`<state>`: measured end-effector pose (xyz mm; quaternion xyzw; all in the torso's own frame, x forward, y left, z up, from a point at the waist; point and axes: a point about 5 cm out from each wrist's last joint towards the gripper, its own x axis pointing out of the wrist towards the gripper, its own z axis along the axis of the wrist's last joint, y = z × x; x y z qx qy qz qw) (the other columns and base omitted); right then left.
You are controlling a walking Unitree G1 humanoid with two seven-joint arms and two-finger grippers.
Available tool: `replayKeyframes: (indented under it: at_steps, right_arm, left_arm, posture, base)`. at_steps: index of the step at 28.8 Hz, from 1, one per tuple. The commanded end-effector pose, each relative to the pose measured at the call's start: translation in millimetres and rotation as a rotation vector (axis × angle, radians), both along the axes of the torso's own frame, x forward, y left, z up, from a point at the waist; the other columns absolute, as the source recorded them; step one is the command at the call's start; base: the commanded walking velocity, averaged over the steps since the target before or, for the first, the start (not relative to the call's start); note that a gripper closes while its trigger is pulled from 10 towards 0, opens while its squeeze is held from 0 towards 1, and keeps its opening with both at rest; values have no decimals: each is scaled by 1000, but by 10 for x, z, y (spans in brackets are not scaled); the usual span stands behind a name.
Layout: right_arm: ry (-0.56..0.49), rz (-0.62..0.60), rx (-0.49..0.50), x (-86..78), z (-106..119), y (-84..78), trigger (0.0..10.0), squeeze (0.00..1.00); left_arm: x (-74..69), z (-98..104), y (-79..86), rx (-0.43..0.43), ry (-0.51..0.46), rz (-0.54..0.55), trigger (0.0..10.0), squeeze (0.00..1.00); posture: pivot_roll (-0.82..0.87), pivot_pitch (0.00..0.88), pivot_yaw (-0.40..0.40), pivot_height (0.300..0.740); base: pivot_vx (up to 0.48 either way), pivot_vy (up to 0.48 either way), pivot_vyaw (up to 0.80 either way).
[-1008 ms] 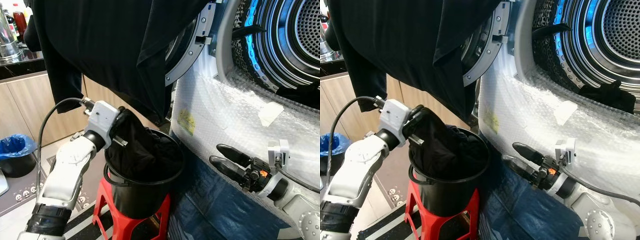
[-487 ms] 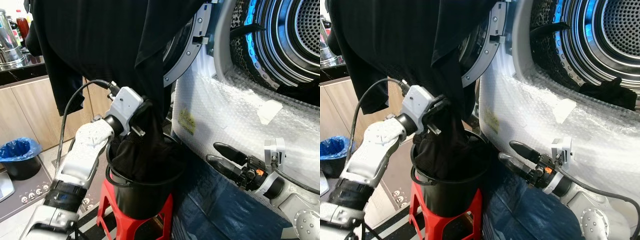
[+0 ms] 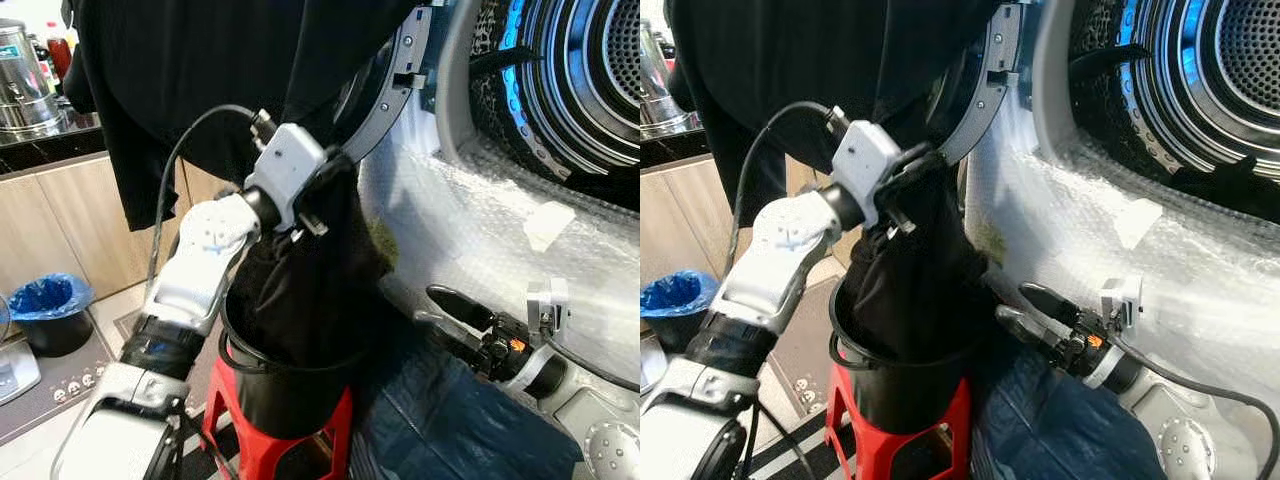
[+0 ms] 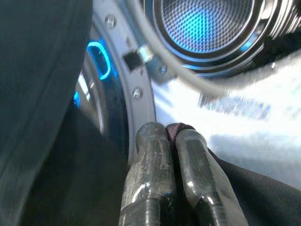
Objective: Clothes washing
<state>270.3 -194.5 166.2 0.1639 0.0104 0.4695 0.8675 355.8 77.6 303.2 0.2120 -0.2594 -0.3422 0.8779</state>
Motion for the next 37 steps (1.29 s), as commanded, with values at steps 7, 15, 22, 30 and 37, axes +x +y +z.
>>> replayKeyframes:
  at_steps: [7, 15, 22, 30, 37]
  right_arm:
    - [-81, -139, -42, 156, 251, 148, 10000, 0]
    - [-113, -263, -56, 151, 360, 316, 10000, 0]
    - [-64, -357, -105, 134, 344, 489, 10000, 0]
    - [-44, -411, -170, 140, 279, 618, 10000, 0]
    - [7, -497, -167, 225, 277, 635, 10000, 0]
  left_arm:
    - [32, 236, -389, -32, -38, -125, 10000, 0]
    - [73, 255, -630, -49, -13, -172, 10000, 0]
    - [94, 288, -751, -56, -13, -192, 10000, 0]
    - [76, 362, -897, -69, -28, -231, 10000, 0]
    - [44, 377, -990, -79, -32, -263, 10000, 0]
  posture:
    - [-54, 0, -11, 740]
    - [-88, 0, 31, 740]
    - [-104, 0, 54, 740]
    - [-109, 0, 62, 740]
    - [-109, 0, 70, 740]
  base:
    - [0, 0, 0]
    - [0, 0, 0]
    - [0, 0, 0]
    - [0, 0, 0]
    - [0, 0, 0]
